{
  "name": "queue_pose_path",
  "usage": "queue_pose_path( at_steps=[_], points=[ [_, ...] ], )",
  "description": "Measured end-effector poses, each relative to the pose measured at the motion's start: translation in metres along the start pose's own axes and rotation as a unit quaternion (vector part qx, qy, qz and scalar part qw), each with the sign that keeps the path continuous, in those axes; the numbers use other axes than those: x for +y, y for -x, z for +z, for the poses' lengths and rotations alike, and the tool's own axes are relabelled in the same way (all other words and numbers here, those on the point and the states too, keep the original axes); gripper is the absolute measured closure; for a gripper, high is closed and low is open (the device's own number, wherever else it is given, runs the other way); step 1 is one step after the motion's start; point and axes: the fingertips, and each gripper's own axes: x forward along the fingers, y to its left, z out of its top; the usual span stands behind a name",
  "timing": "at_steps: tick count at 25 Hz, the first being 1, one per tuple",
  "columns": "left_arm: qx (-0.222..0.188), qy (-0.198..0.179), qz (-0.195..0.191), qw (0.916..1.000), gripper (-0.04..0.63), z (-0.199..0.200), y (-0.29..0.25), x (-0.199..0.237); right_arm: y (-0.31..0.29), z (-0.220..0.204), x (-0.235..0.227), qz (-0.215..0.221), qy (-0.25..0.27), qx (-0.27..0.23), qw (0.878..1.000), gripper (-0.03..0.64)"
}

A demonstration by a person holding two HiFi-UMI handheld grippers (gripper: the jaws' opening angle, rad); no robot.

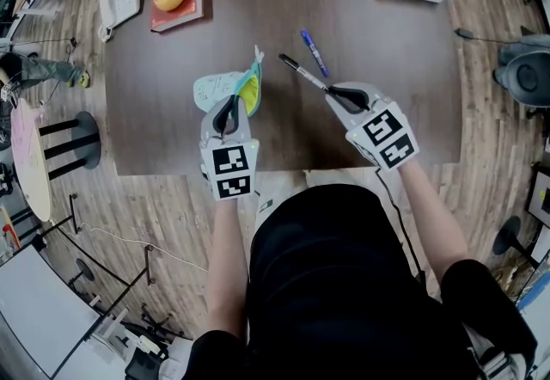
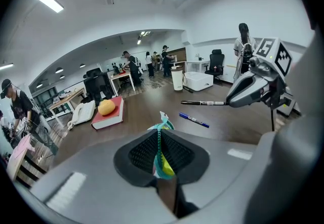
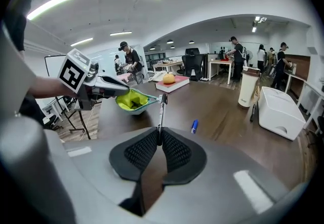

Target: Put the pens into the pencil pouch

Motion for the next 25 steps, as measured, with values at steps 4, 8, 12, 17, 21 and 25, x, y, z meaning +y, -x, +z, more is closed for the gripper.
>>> queue_pose_path(
  at_steps=[4,8,12,17,21,25],
  points=[
    [0.0,0.001,-0.002,1.0,0.578,0.0,0.0,0.001,-0.003,0.005,0.015,0.02,0.014,-0.002,1.0,0.574],
    [0.0,0.002,-0.003,1.0,0.578,0.001,0.001,0.001,-0.006,0.009,0.033,0.046,0.031,0.001,0.998,0.574],
    [0.001,0.003,-0.003,1.0,0.578,0.001,0.001,0.001,-0.013,0.012,0.05,0.073,0.048,0.006,0.996,0.574],
    [0.0,0.007,-0.006,1.0,0.578,0.001,0.001,0.002,-0.021,0.013,0.064,0.092,0.061,0.015,0.994,0.574],
    [-0.001,0.011,-0.007,0.9999,0.578,0.001,0.003,0.001,-0.025,0.017,0.07,0.1,0.066,0.015,0.993,0.574],
    [0.001,0.013,-0.008,0.9999,0.578,-0.001,0.003,0.0,-0.031,0.019,0.073,0.106,0.069,0.017,0.992,0.574]
  ],
)
